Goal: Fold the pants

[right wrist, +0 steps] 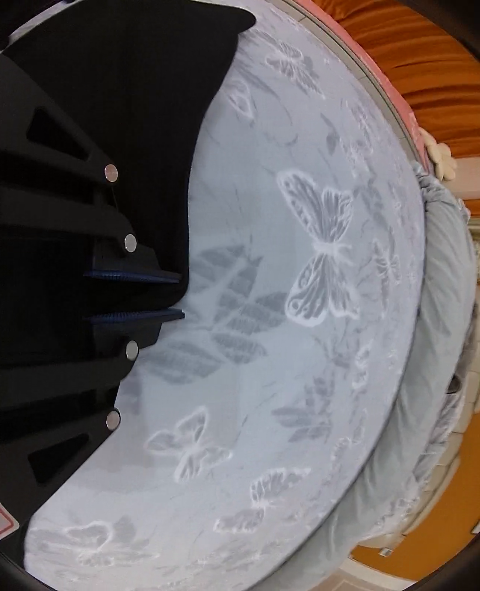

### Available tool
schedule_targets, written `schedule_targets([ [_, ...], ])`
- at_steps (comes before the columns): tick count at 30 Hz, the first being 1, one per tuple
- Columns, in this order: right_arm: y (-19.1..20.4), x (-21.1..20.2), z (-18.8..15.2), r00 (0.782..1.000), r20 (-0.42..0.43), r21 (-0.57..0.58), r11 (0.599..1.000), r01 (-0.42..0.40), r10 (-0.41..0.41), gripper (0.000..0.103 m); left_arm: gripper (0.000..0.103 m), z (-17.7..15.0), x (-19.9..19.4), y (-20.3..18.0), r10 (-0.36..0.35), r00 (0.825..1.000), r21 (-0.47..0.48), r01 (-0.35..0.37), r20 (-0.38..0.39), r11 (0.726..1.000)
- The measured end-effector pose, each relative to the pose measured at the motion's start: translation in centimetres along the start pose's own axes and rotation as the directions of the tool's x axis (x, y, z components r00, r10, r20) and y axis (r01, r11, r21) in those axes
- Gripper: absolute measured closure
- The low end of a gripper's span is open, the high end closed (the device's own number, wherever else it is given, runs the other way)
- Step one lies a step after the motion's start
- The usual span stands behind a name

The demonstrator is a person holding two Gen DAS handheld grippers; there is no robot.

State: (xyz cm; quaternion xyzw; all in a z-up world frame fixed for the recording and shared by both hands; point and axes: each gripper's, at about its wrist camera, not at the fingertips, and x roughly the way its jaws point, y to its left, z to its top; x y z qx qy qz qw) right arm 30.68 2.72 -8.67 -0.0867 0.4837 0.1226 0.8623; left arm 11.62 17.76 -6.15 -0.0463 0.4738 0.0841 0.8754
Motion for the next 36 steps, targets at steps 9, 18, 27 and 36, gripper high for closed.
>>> schedule_targets([
  [9, -8.2, -9.3, -9.0, 0.999, 0.042, 0.018, 1.000, -0.009, 0.008, 0.073, 0.009, -0.1, -0.6, -2.4, -0.015, 1.000, 0.029, 0.015, 0.000, 0.999],
  [18, -30.2, -19.5, -22.8, 0.965, 0.012, 0.430, 0.872, 0.233, -0.263, 0.040, 0.009, -1.4, -1.7, -6.0, -0.022, 0.999, 0.095, 0.020, 0.023, 0.995],
  [27, -44.6, -22.5, -34.5, 0.916, -0.098, 0.647, 0.674, 0.356, -0.389, 0.040, 0.009, -1.8, -2.4, -11.7, -0.111, 0.993, 0.144, 0.105, 0.033, 0.984],
  [36, -45.0, -22.0, -32.4, 0.891, -0.034, 0.545, 0.739, 0.396, -0.453, 0.099, 0.009, -2.3, -2.2, -17.3, -0.132, 0.987, 0.216, 0.108, 0.097, 0.970],
])
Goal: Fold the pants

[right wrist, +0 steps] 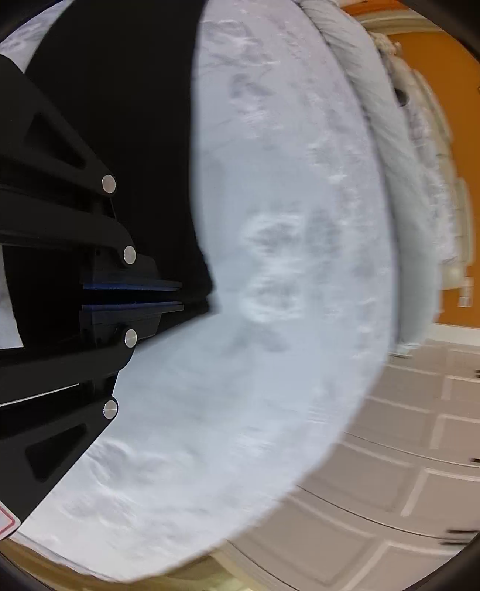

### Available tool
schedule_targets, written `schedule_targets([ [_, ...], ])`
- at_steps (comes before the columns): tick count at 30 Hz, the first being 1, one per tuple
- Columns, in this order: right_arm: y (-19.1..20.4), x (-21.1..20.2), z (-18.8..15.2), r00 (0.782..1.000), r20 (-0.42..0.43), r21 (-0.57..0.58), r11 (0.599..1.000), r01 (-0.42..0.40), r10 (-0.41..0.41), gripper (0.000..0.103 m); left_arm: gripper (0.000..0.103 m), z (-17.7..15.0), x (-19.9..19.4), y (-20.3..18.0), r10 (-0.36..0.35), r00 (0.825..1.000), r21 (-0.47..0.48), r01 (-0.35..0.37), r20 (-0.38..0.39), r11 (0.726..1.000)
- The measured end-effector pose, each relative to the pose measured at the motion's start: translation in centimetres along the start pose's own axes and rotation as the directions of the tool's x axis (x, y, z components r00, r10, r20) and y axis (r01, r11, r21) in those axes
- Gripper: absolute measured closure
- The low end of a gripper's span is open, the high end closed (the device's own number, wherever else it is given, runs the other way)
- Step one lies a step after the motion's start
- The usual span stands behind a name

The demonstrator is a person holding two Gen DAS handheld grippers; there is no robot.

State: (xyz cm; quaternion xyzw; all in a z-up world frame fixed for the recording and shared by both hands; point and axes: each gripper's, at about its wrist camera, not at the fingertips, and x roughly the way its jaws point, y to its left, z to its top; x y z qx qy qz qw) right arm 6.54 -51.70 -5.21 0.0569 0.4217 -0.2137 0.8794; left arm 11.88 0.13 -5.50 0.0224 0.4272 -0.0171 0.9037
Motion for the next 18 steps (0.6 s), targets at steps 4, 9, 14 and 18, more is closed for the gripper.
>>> schedule_targets([
  [4, -1.6, 2.9, 0.1, 0.999, -0.043, 0.050, 0.998, 0.023, -0.021, 0.099, 0.009, -0.4, 0.7, -0.6, 0.039, 0.999, 0.063, -0.039, 0.015, 0.997],
  [9, -1.1, 1.6, 0.3, 0.999, -0.030, 0.054, 0.998, 0.025, -0.024, 0.068, 0.009, -0.5, 1.3, -0.7, 0.017, 1.000, 0.073, -0.016, -0.011, 0.997],
  [14, -2.4, -0.6, -1.5, 0.998, -0.066, 0.121, 0.992, 0.025, -0.017, 0.022, 0.009, -0.5, 0.9, -0.2, -0.044, 0.998, 0.031, 0.046, -0.048, 0.998],
  [18, -3.1, 0.5, -3.8, 0.980, -0.174, 0.215, 0.975, -0.057, 0.096, 0.022, 0.009, -0.5, 0.9, 0.8, -0.054, 0.996, -0.013, 0.054, -0.064, 0.998],
])
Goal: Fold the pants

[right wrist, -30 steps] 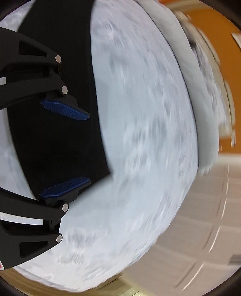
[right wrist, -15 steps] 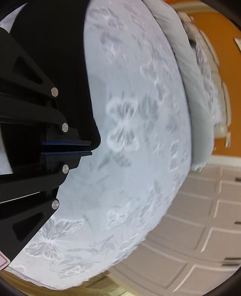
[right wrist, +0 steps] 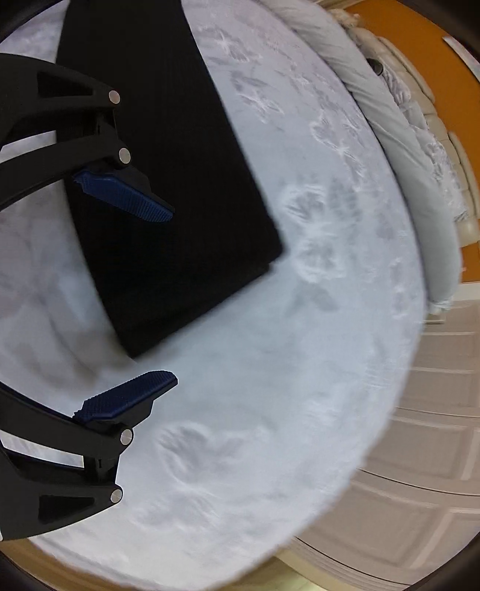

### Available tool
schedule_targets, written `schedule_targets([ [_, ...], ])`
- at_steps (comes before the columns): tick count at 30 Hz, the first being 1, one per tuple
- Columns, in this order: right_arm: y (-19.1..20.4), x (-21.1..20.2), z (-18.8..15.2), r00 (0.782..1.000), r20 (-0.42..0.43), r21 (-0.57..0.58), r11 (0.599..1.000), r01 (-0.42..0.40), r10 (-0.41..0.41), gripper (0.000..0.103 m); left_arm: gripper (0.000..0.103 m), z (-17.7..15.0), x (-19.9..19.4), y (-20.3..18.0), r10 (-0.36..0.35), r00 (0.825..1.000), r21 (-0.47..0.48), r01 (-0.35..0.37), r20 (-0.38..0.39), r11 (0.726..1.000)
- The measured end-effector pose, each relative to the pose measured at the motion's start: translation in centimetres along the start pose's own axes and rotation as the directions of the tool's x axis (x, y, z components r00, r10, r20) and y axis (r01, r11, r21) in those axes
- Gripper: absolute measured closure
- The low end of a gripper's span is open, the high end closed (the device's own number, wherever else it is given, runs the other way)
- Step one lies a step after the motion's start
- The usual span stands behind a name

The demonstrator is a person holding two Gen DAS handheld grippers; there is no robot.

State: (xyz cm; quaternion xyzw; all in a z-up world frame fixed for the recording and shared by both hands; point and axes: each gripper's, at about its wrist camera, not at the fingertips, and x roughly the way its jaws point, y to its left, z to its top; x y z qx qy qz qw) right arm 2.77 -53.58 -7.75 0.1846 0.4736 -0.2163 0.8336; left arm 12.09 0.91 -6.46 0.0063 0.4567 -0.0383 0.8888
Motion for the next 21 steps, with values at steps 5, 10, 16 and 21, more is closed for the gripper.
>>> schedule_targets([
  [5, -0.1, 1.3, -0.3, 0.998, 0.002, 0.119, 0.991, -0.062, 0.062, 0.023, 0.009, 0.1, -0.8, 0.8, 0.045, 0.999, -0.017, -0.045, 0.025, 0.999],
  [10, 1.1, -0.4, 0.6, 0.984, 0.052, 0.201, 0.963, -0.180, 0.173, 0.086, 0.009, 0.0, -2.4, 2.1, 0.068, 0.996, -0.039, -0.066, 0.055, 0.997],
  [16, 10.8, -6.3, 1.6, 0.941, 0.175, 0.011, 0.955, -0.295, 0.289, 0.086, 0.009, 0.1, -3.8, 4.4, 0.068, 0.995, -0.077, -0.063, 0.075, 0.995],
  [21, 21.3, -8.4, -0.1, 0.908, 0.143, -0.181, 0.913, -0.367, 0.393, 0.086, 0.009, -0.2, -4.7, 6.5, 0.073, 0.994, -0.101, -0.064, 0.083, 0.993],
])
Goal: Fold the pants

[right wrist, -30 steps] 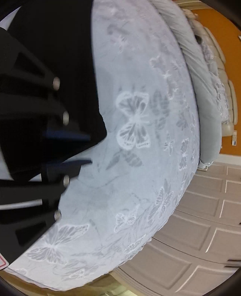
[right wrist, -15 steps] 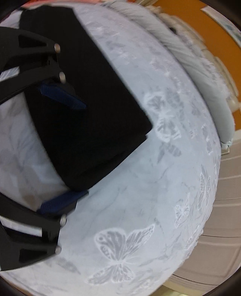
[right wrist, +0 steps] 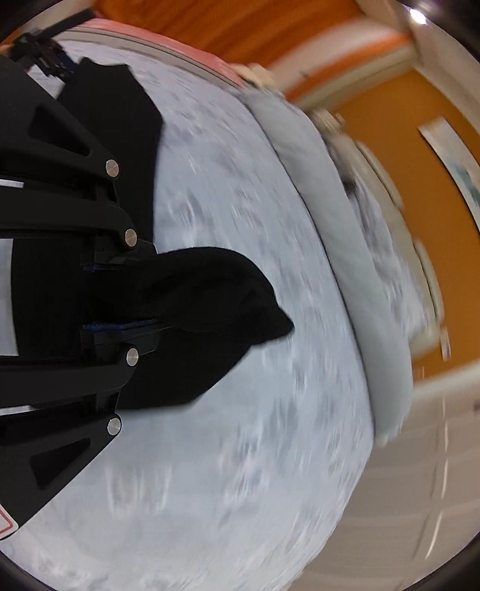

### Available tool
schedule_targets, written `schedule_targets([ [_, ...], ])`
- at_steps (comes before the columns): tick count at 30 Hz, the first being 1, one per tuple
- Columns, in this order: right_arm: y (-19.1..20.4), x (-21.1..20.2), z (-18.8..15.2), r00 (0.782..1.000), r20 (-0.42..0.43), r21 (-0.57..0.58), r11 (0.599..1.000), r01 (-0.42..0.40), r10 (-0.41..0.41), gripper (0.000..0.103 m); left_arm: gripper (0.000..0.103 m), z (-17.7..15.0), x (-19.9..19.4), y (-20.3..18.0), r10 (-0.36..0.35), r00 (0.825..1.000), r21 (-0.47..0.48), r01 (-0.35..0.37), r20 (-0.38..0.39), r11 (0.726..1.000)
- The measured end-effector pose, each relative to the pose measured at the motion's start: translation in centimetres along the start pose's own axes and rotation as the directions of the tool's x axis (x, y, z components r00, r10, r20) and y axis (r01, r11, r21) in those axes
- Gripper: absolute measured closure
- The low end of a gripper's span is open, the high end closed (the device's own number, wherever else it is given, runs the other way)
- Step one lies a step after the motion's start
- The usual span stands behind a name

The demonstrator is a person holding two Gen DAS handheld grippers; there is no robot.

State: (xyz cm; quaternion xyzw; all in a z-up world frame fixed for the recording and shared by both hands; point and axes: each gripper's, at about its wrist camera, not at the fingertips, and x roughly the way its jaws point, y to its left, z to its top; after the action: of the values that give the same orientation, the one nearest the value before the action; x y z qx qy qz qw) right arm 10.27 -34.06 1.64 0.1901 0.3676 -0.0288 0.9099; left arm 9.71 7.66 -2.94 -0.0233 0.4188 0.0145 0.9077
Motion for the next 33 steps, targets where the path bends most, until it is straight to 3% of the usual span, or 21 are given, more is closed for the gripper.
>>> schedule_targets([
  [11, 15.8, 5.4, -4.7, 0.983, -0.141, -0.230, 0.961, -0.151, 0.120, 0.086, 0.009, -0.7, -1.4, 5.8, 0.085, 0.996, -0.010, -0.085, 0.041, 0.996],
  [18, 20.7, 9.0, -8.6, 0.965, -0.239, -0.320, 0.930, -0.182, 0.107, 0.083, 0.009, -0.8, -1.9, 9.5, 0.097, 0.995, -0.074, -0.094, 0.036, 0.993],
  [21, 21.8, 11.2, -10.9, 0.947, -0.311, -0.357, 0.913, -0.197, 0.083, 0.068, 0.009, -0.9, -1.7, 10.3, 0.101, 0.995, -0.083, -0.098, 0.027, 0.992],
  [22, 22.1, 11.8, -11.6, 0.938, -0.339, -0.371, 0.905, -0.206, 0.074, 0.058, 0.009, -0.9, -1.7, 10.6, 0.104, 0.994, -0.084, -0.101, 0.023, 0.991],
  [25, 23.2, 9.3, -11.5, 0.957, -0.283, -0.438, 0.879, -0.187, 0.062, 0.057, 0.009, -0.9, -1.7, 11.1, 0.100, 0.995, -0.100, -0.098, 0.013, 0.990],
  [27, 23.0, 5.6, -9.8, 0.969, -0.202, -0.426, 0.878, -0.218, 0.142, 0.062, 0.009, -0.8, -1.9, 11.1, 0.090, 0.996, -0.109, -0.088, 0.017, 0.990],
  [28, 22.7, 4.6, -9.2, 0.975, -0.172, -0.427, 0.882, -0.202, 0.140, 0.070, 0.009, -0.7, -2.0, 11.0, 0.089, 0.996, -0.110, -0.086, 0.022, 0.990],
  [29, 22.1, 4.0, -8.6, 0.982, -0.143, -0.424, 0.888, -0.175, 0.126, 0.084, 0.009, -0.7, -2.0, 10.8, 0.088, 0.996, -0.109, -0.085, 0.024, 0.990],
  [30, 21.6, 4.2, -8.5, 0.985, -0.136, -0.417, 0.896, -0.154, 0.106, 0.090, 0.009, -0.6, -1.9, 10.4, 0.084, 0.996, -0.106, -0.082, 0.023, 0.991],
  [32, 20.4, 6.7, -9.1, 0.981, -0.190, -0.402, 0.907, -0.123, 0.049, 0.091, 0.008, -0.6, -1.6, 9.6, 0.073, 0.997, -0.097, -0.071, 0.013, 0.993],
  [33, 20.0, 9.2, -10.5, 0.962, -0.273, -0.412, 0.904, -0.116, -0.001, 0.091, 0.008, -0.6, -1.4, 8.9, 0.066, 0.998, -0.088, -0.065, 0.008, 0.994],
])
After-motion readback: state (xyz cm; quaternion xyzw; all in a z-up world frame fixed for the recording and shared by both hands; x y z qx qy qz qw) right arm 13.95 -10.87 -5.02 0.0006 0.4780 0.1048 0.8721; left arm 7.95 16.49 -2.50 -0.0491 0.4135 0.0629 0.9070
